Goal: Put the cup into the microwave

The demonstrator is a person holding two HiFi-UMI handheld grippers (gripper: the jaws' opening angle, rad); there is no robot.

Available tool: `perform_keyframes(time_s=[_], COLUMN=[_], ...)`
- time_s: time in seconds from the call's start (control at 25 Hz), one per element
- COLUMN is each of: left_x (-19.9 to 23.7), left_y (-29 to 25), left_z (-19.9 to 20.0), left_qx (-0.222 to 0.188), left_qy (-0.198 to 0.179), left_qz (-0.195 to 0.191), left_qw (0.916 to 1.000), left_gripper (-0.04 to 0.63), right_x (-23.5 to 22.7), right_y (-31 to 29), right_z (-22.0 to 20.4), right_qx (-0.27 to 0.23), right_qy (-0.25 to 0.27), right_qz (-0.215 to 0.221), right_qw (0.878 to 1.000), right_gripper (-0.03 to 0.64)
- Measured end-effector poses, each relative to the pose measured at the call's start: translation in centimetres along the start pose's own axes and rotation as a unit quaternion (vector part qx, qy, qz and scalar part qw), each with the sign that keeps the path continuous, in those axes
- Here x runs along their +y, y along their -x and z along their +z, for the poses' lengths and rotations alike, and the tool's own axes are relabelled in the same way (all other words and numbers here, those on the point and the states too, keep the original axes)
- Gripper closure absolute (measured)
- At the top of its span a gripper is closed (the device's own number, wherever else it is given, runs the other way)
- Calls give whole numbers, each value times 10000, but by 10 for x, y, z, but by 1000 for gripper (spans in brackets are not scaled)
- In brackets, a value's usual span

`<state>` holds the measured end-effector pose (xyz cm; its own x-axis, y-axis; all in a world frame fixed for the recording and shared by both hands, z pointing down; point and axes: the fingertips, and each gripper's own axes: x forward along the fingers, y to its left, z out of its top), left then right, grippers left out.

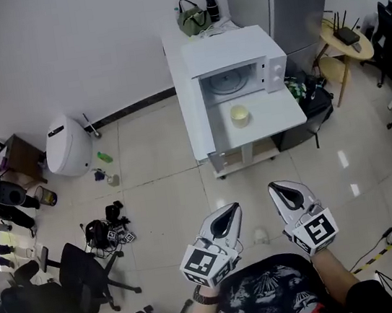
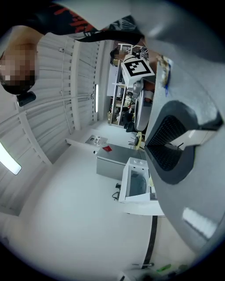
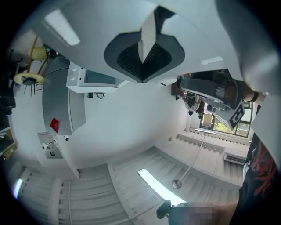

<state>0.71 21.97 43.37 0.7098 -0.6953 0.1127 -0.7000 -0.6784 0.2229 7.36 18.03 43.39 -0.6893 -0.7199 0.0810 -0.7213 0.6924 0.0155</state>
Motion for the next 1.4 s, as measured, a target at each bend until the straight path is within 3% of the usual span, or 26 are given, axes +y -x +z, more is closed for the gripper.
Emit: perform_keyframes(time_s=[0.36,0.6,0.76,0.92,1.08,1.24,1.4], left_x=[51,126,181,233,260,267,274], left_y=[-74,-106,-128,-133,-162,-191,-216], left_z=[28,33,61,103,106,98,94], left_qx=[-10,89,-100,-544,-344,-122,32], left_qy=[-204,60,-73,-127,-3,131,259], left_qz=[246,234,86,30,-126,-172,-47], left_qw=[9995,9997,9999,9984,9993,9997,9996], left_gripper=[594,594,594,594,594,594,594], right_x=[-78,-106,-129,-137,-153,-170,-200], right_y=[-56,-121,-168,-203,-223,-243,-256], right_z=[12,-2,-12,-1,-9,-67,-136], right_qx=[-30,231,434,582,812,1557,2276], right_qy=[-251,-106,182,254,294,-81,-293], right_qz=[104,84,-247,-400,-276,167,364], right_qw=[9996,9996,9986,9972,9959,9876,9726], right_gripper=[617,617,617,477,339,98,35])
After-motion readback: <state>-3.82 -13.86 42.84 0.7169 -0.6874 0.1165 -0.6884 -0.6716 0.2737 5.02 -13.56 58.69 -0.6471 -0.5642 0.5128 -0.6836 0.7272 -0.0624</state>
